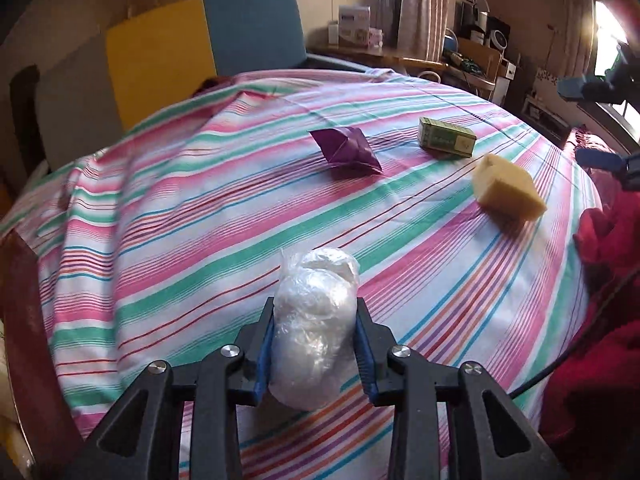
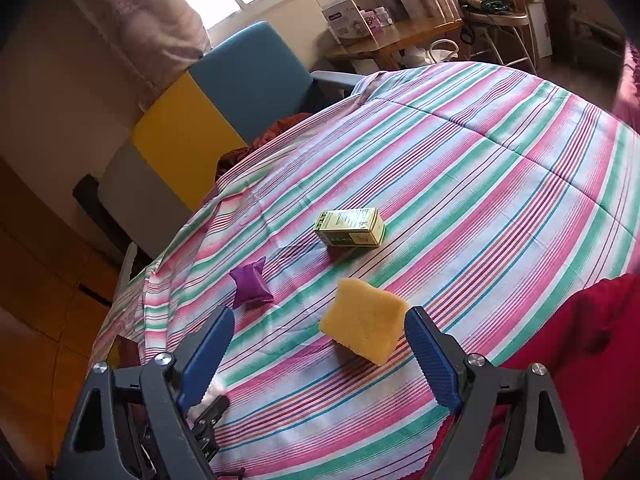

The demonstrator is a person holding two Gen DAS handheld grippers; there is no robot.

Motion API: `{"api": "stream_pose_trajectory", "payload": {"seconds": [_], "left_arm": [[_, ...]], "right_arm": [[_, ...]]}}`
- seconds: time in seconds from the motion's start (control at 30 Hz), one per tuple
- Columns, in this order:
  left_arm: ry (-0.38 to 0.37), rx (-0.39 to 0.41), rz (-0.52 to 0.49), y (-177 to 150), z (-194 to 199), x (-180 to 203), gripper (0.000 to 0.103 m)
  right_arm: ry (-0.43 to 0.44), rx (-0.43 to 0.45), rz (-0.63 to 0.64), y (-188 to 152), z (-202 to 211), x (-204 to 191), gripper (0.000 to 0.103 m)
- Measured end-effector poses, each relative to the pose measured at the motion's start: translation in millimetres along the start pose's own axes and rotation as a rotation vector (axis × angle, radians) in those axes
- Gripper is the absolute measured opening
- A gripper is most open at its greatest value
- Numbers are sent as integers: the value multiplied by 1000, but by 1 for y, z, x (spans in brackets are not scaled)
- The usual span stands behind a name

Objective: Organize objects
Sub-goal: 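Grasp the white plastic-wrapped bundle with the left tool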

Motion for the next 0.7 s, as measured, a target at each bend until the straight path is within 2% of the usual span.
{"api": "stream_pose_trajectory", "payload": {"seconds": [0.2,0.7], "left_arm": [[4,35,-8,-1,-4,2,35],[-8,53,8,-4,-3,1,35]], "right_arm": [[-17,-11,16,-2,-2,-2,88],[-55,-33,34,-5,-7,-2,88]]}}
Point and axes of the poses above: each gripper's, at about its wrist camera, not at the fingertips, and z roughly against the way its jaws point, x to its right, y to its top, the point moved 4 cm from there along -z, roughly the way its jaws point, and after that the axes turned 15 degrees about x, right-handed, at the moved point
